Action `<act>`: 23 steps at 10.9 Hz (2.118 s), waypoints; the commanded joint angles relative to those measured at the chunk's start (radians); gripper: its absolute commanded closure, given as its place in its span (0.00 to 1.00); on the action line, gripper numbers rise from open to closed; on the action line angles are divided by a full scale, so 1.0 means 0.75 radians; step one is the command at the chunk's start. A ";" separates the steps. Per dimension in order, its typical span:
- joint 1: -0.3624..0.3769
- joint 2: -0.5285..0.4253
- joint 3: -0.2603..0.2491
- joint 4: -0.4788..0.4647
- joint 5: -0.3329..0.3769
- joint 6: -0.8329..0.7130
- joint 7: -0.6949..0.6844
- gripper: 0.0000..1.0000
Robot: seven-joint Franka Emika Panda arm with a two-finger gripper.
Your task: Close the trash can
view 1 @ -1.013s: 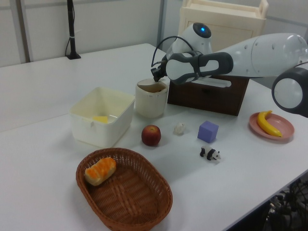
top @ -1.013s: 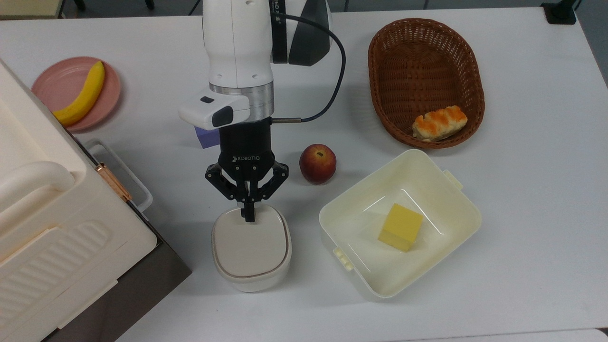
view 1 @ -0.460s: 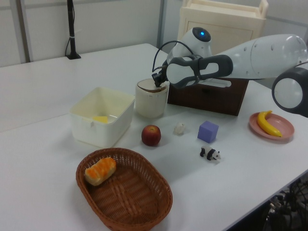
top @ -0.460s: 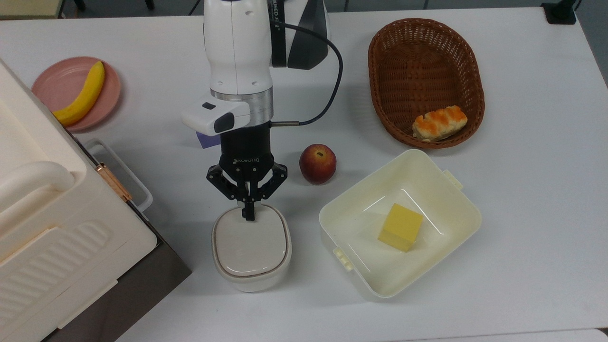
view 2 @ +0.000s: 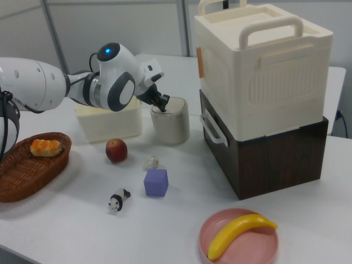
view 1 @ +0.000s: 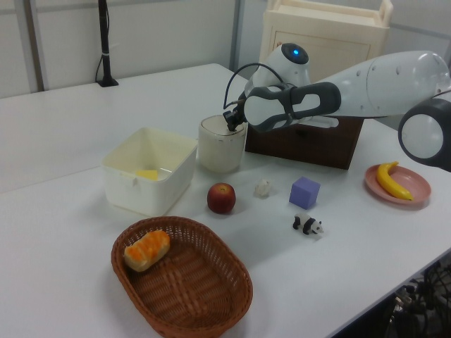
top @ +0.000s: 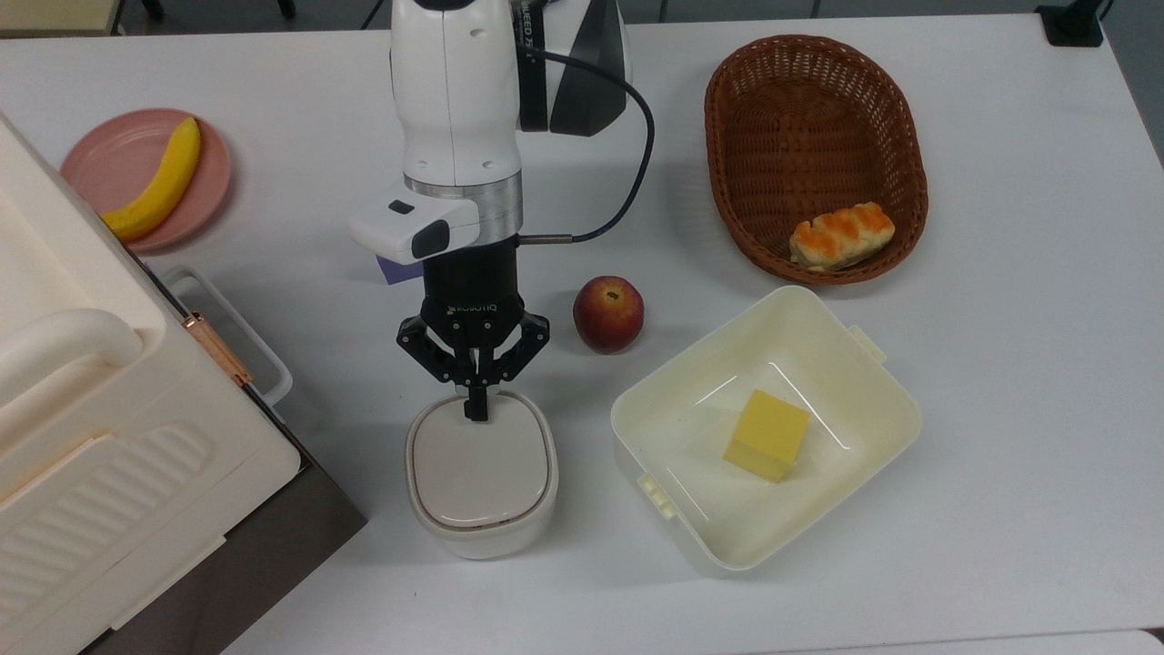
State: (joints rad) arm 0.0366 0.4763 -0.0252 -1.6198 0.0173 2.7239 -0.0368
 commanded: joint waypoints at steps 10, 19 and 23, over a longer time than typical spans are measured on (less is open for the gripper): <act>0.008 -0.226 -0.003 -0.076 0.016 -0.109 -0.033 1.00; 0.019 -0.592 -0.009 -0.059 0.063 -1.156 -0.031 0.00; 0.013 -0.645 -0.050 -0.025 0.075 -1.417 0.046 0.00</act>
State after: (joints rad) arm 0.0424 0.0512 -0.0378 -1.6269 0.0529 1.7228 -0.0478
